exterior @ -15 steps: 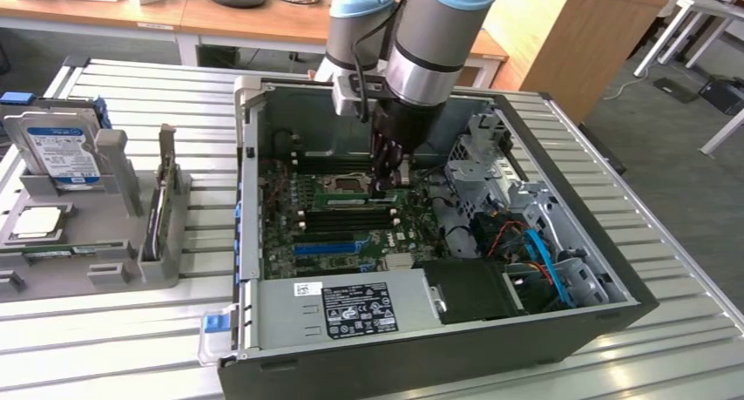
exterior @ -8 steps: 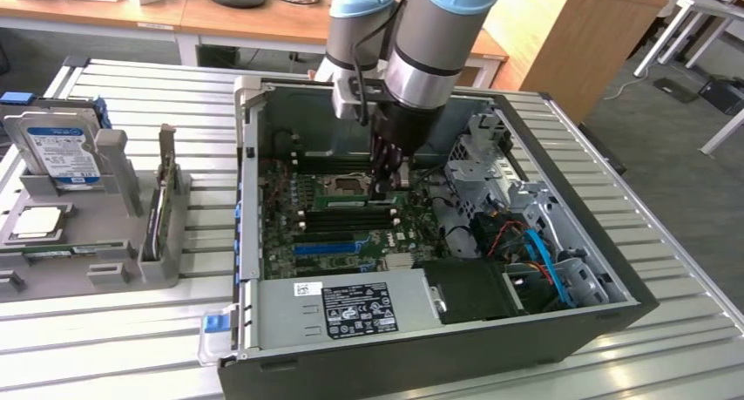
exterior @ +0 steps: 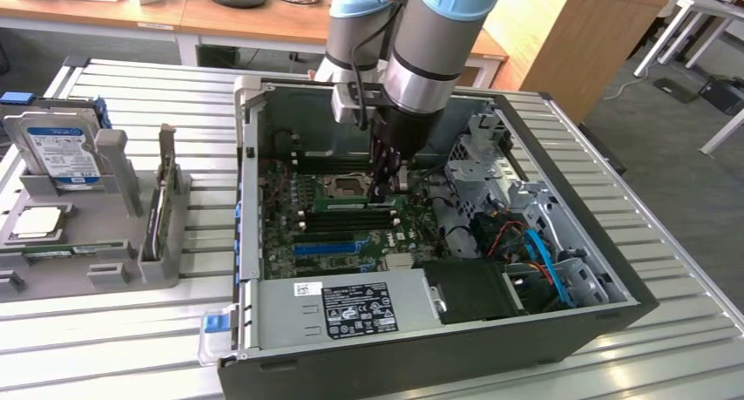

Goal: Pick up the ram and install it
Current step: 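Insert the ram into the slot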

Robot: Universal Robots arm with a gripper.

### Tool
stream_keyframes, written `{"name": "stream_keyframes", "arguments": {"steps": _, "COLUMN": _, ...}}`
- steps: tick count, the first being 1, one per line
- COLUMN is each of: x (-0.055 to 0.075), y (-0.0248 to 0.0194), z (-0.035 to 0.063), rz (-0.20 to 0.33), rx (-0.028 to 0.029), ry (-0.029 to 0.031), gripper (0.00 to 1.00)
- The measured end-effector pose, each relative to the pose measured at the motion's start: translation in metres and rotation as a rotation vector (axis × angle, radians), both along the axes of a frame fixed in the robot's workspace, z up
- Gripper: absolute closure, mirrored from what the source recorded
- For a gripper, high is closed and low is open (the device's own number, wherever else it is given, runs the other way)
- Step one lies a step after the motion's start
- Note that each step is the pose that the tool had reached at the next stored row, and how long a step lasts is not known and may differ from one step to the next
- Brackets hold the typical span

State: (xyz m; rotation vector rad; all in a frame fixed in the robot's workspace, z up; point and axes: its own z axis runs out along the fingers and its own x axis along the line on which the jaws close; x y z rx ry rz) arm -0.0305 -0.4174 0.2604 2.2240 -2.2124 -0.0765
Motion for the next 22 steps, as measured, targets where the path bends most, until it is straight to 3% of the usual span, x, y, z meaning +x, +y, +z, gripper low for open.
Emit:
{"name": "stream_keyframes", "arguments": {"steps": 4, "x": -0.0005, "y": -0.0038, "z": -0.0001, "rz": 0.000, "rx": 0.0004, "ry": -0.0001, "gripper": 0.88}}
{"name": "stream_keyframes", "arguments": {"steps": 10, "x": -0.0045, "y": -0.0038, "z": -0.0043, "rz": 0.000, "rx": 0.0002, "ry": -0.0059, "gripper": 0.88}}
{"name": "stream_keyframes", "arguments": {"steps": 22, "x": -0.0056, "y": -0.0038, "z": -0.0097, "rz": 0.000, "rx": 0.0003, "ry": -0.0070, "gripper": 0.88}}
